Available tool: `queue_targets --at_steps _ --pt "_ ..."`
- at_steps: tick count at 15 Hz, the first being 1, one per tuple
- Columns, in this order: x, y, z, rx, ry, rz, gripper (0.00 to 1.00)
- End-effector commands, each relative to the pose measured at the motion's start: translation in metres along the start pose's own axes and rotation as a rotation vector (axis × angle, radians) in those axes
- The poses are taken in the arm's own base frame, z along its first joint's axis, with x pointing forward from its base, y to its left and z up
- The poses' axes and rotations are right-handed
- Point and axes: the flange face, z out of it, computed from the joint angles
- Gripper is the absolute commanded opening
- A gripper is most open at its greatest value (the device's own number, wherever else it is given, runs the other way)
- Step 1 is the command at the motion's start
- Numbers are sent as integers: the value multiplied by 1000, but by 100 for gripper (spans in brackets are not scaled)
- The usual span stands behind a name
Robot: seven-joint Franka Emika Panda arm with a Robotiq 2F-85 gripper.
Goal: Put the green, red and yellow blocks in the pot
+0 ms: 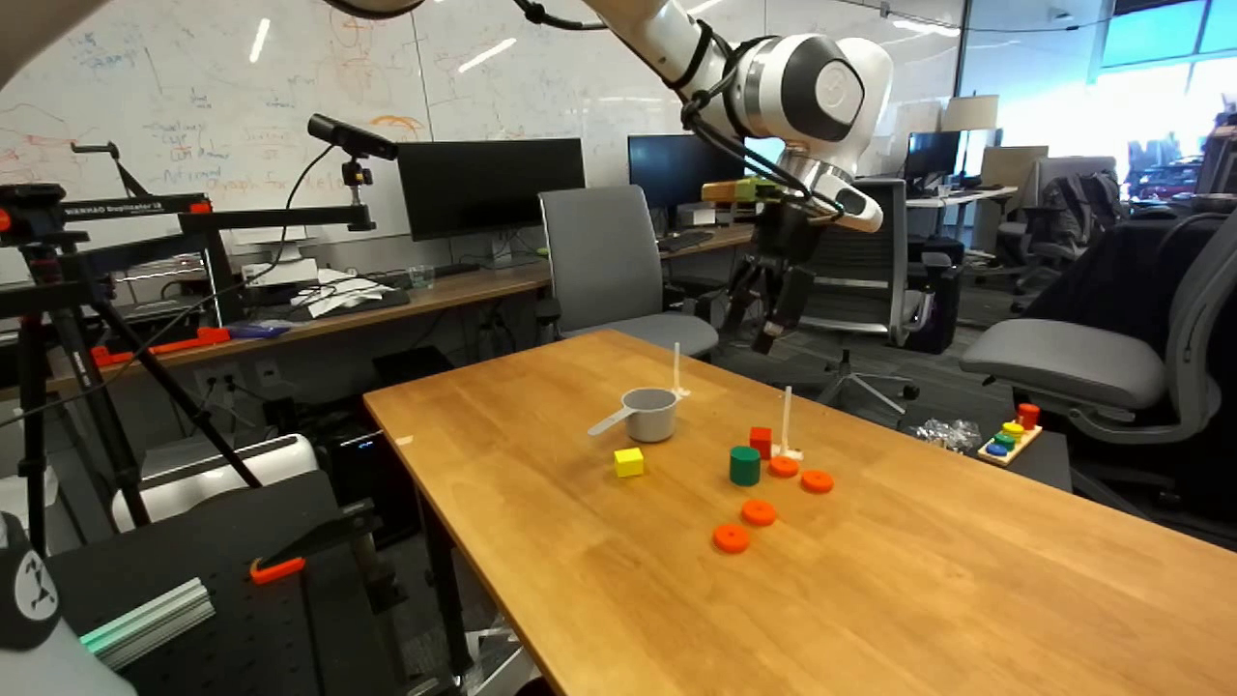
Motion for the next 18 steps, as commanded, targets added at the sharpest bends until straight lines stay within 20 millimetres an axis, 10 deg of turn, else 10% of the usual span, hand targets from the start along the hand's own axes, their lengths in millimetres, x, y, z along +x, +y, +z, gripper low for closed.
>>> queue_targets --at_steps 1,10,18 --pt "17 -15 2 156 82 50 100" --pt "34 -17 73 206 96 227 100" --pt "33 11 76 225 112 415 100"
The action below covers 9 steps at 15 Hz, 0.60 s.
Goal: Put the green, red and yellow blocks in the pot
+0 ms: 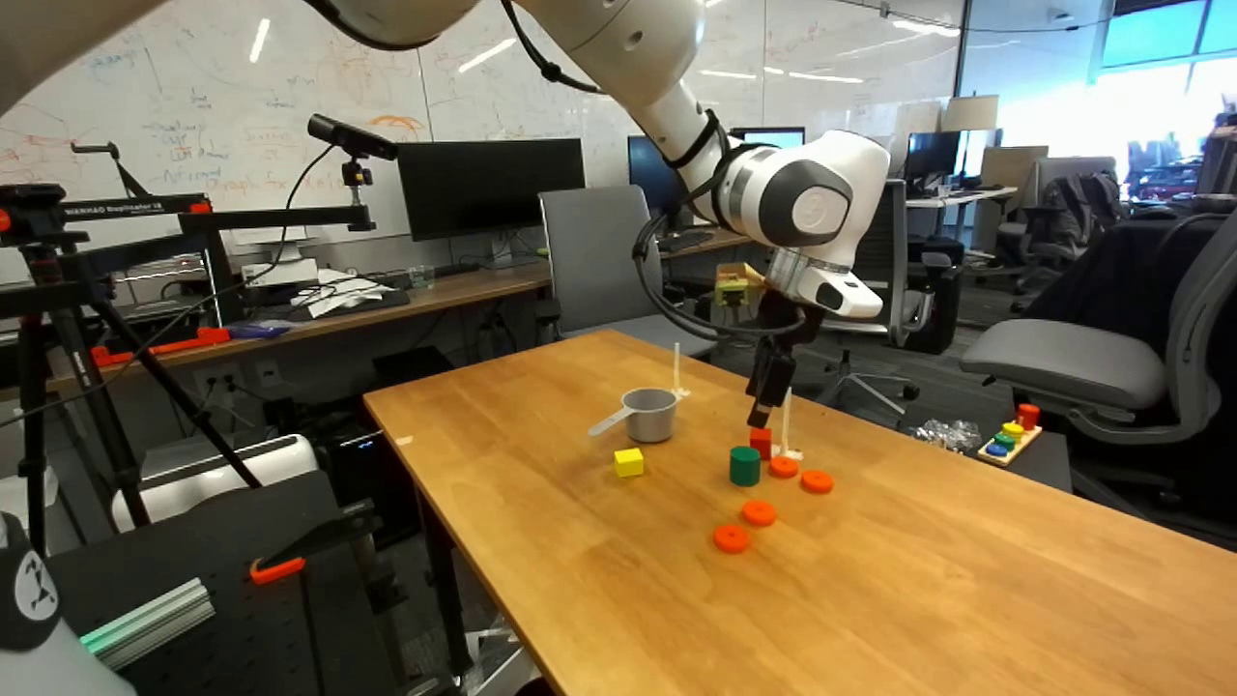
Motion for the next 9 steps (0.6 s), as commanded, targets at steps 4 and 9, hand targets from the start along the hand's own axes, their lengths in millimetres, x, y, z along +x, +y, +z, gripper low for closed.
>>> queue_targets --at_steps 4,9 --pt "-8 7 7 38 -37 108 100" --pt "-18 17 28 16 -70 154 100"
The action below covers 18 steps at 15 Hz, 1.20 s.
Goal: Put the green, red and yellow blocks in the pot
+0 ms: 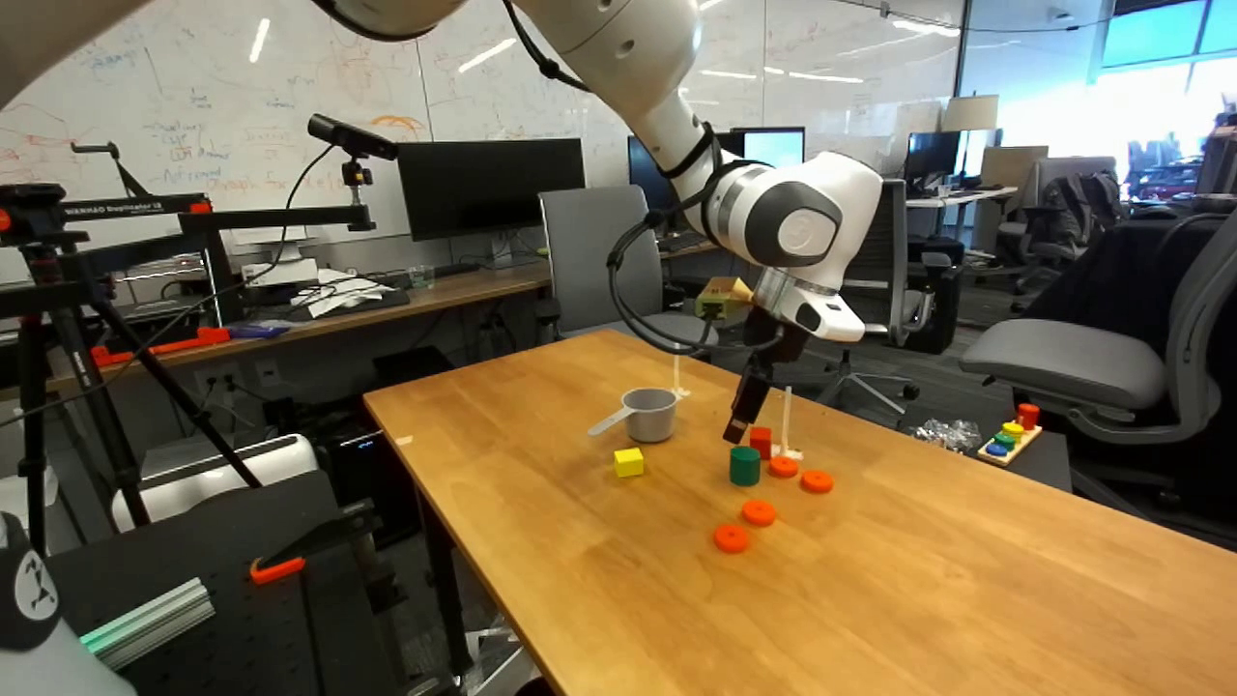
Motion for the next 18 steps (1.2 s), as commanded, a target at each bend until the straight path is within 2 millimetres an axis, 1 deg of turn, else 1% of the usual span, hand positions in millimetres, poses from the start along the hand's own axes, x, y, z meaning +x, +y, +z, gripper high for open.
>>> queue_targets --at_steps 1,7,16,17,18 --pt "-5 10 4 18 -13 60 100" --pt "2 23 9 16 5 107 100" --pt "11 27 13 18 17 122 100" --pt "12 27 14 16 17 122 75" --pt "12 27 15 13 15 122 72"
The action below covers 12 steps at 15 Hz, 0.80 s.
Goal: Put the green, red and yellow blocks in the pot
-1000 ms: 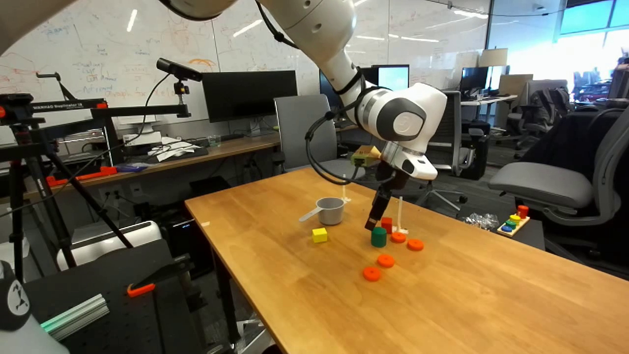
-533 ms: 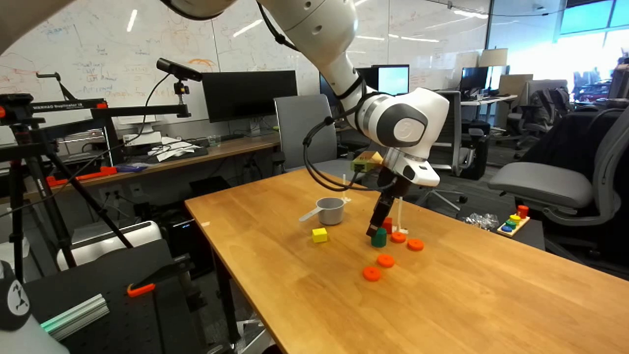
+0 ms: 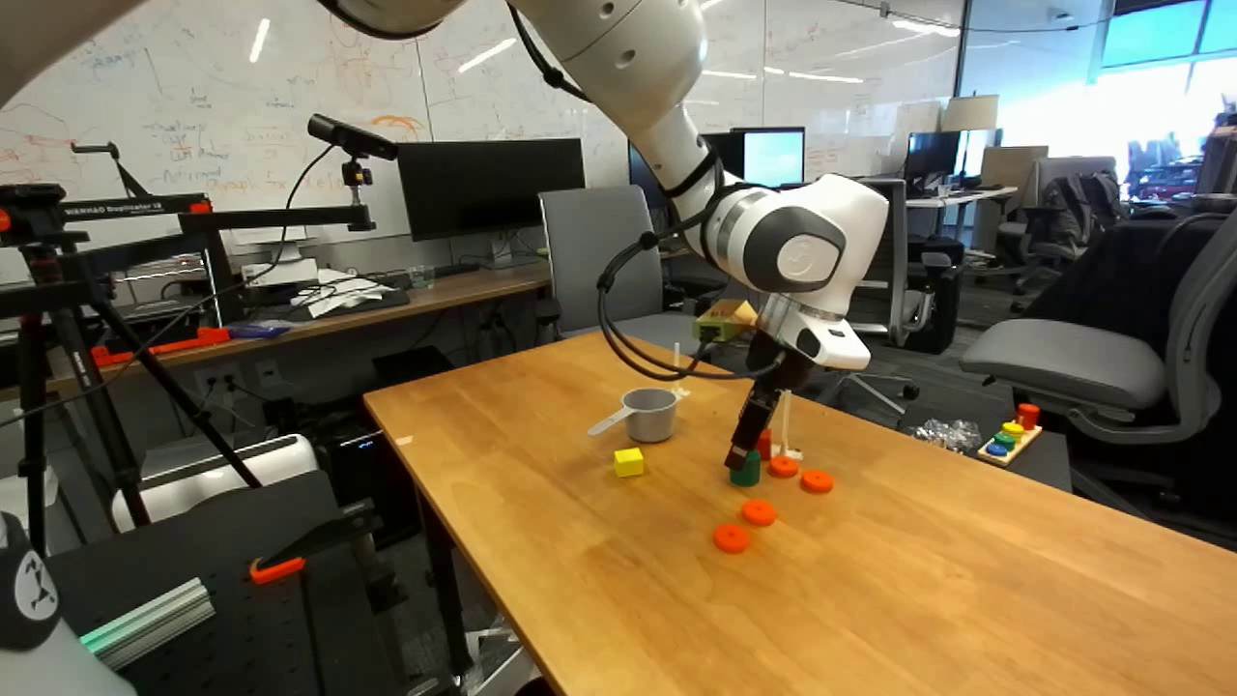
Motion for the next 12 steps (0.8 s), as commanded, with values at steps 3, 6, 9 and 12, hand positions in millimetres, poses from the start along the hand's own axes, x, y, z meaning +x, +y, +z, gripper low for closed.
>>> queue_targets --at_steps 3,6,9,12 --pt "-3 5 -2 10 -6 20 49" --pt "-1 6 -1 16 -5 16 27" --pt "3 6 -7 30 0 11 18" --pt "4 5 -10 42 16 11 18"
